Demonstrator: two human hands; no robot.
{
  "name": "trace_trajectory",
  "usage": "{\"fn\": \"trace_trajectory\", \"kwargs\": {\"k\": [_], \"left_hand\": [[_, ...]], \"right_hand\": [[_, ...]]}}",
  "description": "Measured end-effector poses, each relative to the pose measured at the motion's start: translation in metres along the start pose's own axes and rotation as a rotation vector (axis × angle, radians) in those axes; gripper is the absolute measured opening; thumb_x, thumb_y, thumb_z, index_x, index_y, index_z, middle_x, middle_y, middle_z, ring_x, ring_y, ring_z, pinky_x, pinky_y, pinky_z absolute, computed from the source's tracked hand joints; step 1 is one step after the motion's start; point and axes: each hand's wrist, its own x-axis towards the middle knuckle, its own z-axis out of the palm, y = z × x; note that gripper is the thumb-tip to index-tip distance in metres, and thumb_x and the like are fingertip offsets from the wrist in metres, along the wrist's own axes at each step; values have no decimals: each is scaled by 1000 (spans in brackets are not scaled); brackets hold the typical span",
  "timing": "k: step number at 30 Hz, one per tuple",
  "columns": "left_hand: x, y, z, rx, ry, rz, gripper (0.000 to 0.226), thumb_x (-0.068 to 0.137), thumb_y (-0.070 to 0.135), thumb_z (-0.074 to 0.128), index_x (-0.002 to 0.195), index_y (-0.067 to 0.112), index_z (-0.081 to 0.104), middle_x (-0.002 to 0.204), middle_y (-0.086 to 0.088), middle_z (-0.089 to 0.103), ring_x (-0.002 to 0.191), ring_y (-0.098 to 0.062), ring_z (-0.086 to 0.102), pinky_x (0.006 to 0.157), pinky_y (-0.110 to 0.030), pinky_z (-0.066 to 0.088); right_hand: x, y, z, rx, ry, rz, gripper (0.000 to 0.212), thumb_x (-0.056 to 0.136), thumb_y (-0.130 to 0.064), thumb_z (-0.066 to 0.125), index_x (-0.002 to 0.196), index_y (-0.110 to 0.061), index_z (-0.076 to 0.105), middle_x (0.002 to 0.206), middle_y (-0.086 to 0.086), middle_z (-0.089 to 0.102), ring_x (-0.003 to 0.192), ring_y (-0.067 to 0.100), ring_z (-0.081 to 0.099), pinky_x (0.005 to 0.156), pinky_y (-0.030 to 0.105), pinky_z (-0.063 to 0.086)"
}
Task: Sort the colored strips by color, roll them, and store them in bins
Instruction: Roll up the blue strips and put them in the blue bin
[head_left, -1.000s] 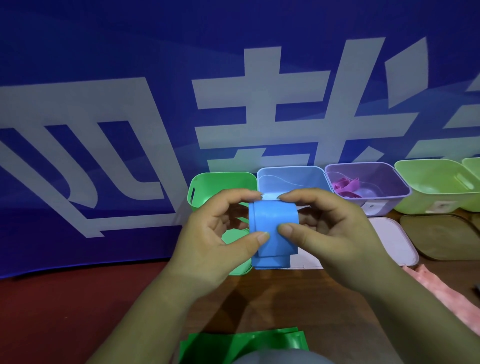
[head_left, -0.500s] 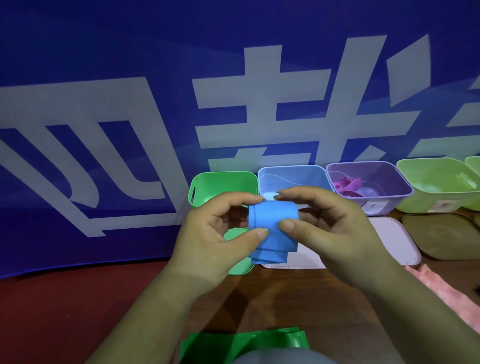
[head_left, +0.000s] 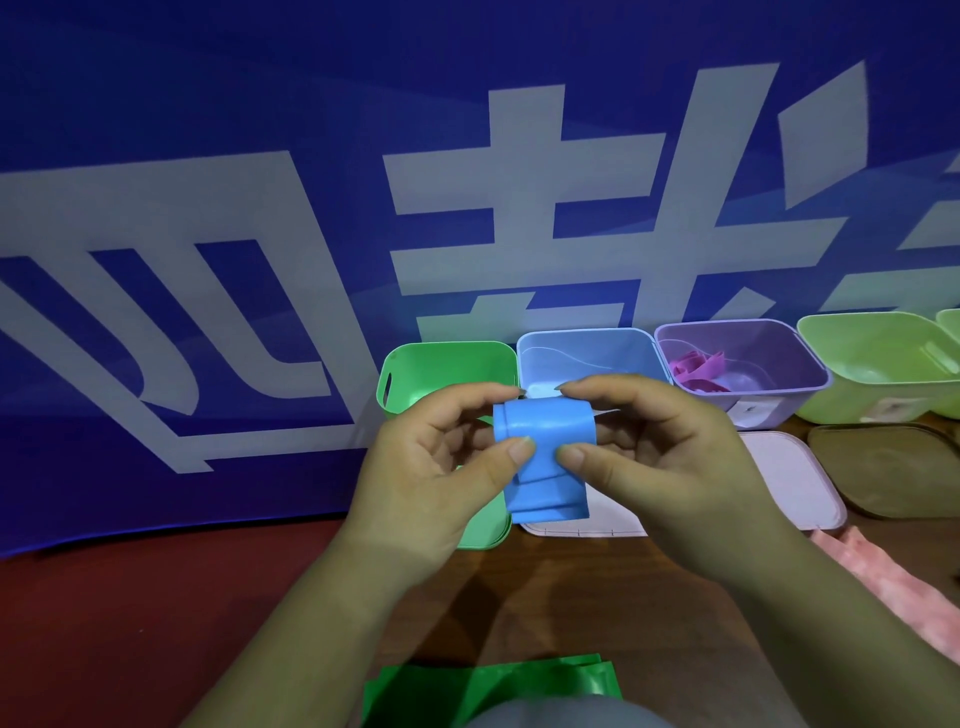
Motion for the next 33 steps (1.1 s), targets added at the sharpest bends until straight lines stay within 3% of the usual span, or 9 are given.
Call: {"fn": "trace_trajectory", "kwargs": {"k": [4, 11, 14, 18, 22, 25, 29, 31, 33], "left_hand": [[-1, -2, -5, 107, -45, 55, 45, 71, 28, 77, 114, 34, 68, 117, 1, 71, 108, -26, 66, 93, -40, 55], [-3, -5, -7, 225, -64, 168, 39, 77, 23, 74, 115, 33, 67, 122, -2, 66, 112, -32, 62, 92, -51, 53], [-3, -6, -7, 248, -55, 189, 35, 79, 24, 73, 110, 37, 68, 118, -1, 67, 106, -33, 63, 86, -47, 53], [-3, -9, -5, 187, -14, 144, 32, 76, 26, 75, 106, 35, 70, 106, 2, 70, 92, -27, 64, 80, -46, 53], [-1, -9, 1, 45, 31, 36, 33, 71, 21, 79, 100, 35, 73, 96, -2, 71, 88, -35, 63, 79, -48, 53], [1, -9, 2, -21, 95, -25, 28, 73, 13, 74, 95, 31, 74, 91, -11, 69, 81, -27, 61, 73, -38, 53], [2, -8, 3, -45, 92, -68, 25, 74, 14, 71, 98, 22, 71, 94, 2, 74, 81, -14, 67, 70, -22, 53], [2, -8, 1, -31, 70, -71, 25, 75, 20, 74, 100, 26, 72, 91, 2, 73, 80, -17, 65, 70, -28, 52], [1, -9, 0, -29, 25, -62, 30, 74, 30, 76, 103, 33, 73, 92, -14, 69, 80, -29, 60, 73, -40, 48]], "right_hand": [[-1, 2, 0, 24, 32, 29, 38, 69, -18, 86, 103, -28, 73, 98, 16, 71, 91, 37, 68, 83, 45, 59], [1, 4, 1, 56, 64, 101, 30, 73, -16, 75, 103, -17, 71, 95, 6, 74, 85, 16, 71, 72, 26, 57], [3, 6, 2, 42, 57, 140, 27, 75, -22, 73, 102, -20, 73, 95, 10, 73, 82, 20, 68, 72, 38, 58], [2, 9, 3, 31, 55, 162, 30, 76, -30, 74, 106, -24, 72, 99, 8, 72, 92, 26, 69, 84, 53, 57], [1, 6, 2, 15, 32, 135, 39, 74, -35, 75, 113, -31, 69, 107, 2, 72, 94, 23, 70, 85, 46, 58], [0, 6, 3, 14, -13, 126, 40, 77, -24, 73, 116, -32, 67, 95, 14, 73, 90, 32, 68, 80, 45, 56], [0, 9, 4, 7, -2, 118, 38, 75, -21, 80, 110, -33, 71, 95, 20, 72, 92, 34, 69, 80, 44, 57], [1, 8, 5, 31, 38, 113, 35, 72, -20, 83, 104, -30, 74, 92, 17, 73, 87, 29, 71, 78, 39, 57], [2, 7, 5, 24, 81, 108, 30, 69, -22, 76, 99, -26, 75, 89, 11, 75, 81, 25, 71, 74, 35, 58]]}}
